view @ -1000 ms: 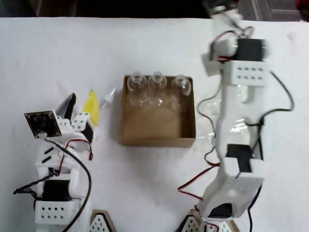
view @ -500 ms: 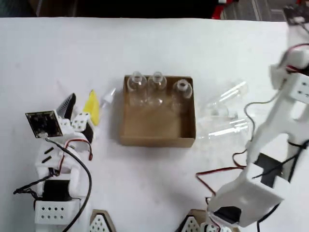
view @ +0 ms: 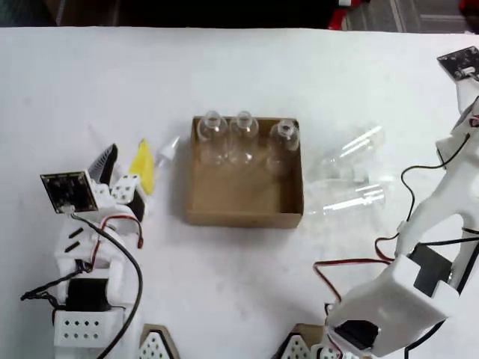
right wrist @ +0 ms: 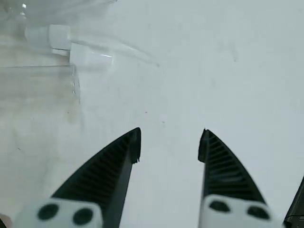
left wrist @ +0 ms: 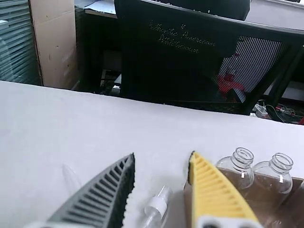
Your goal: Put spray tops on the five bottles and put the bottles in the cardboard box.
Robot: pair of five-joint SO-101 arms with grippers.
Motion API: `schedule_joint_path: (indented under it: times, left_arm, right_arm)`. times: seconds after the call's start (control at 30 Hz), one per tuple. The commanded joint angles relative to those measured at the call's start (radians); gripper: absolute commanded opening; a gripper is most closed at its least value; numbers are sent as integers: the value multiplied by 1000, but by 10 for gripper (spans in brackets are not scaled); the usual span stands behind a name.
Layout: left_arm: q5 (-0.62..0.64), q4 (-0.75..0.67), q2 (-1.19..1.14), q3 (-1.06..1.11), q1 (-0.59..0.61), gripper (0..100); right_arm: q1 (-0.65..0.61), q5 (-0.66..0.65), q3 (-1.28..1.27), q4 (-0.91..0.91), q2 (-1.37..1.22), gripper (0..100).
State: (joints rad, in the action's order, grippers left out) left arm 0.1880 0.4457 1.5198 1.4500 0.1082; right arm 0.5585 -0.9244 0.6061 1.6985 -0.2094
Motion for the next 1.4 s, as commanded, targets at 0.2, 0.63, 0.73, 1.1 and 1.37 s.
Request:
schedule_joint_path:
  times: [0.2, 0.63, 0.73, 1.1, 1.37]
  left_arm:
    - [-11, -29, 13, -3, 7, 173]
    - [-11, -35, 10, -2, 7, 177]
    - [-12, -35, 10, -2, 7, 177]
    - [-12, -35, 10, -2, 7, 177]
    - [-12, -35, 8, -2, 7, 177]
  right_arm:
    - [-191, -75, -138, -197, 39, 176]
    - [-397, -342, -377, -263, 41, 180]
    - [-410, -387, -377, -297, 39, 180]
    - [-407, -456, -371, -417, -127, 381]
    - [-429, -571, -368, -395, -231, 347]
